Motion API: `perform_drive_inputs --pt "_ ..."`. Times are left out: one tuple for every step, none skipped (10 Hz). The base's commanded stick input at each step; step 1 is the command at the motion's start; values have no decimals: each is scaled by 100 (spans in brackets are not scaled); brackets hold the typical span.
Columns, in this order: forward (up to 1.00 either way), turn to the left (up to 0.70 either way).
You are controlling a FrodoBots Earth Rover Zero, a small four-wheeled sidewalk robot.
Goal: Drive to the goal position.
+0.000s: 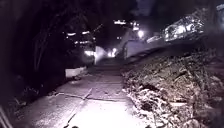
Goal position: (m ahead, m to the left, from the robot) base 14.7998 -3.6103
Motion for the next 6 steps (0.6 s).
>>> perform_drive_inputs --pt "70 0" --pt "70 0" --pt "70 0" --pt "70 0" --pt "70 0" --pt "70 0"
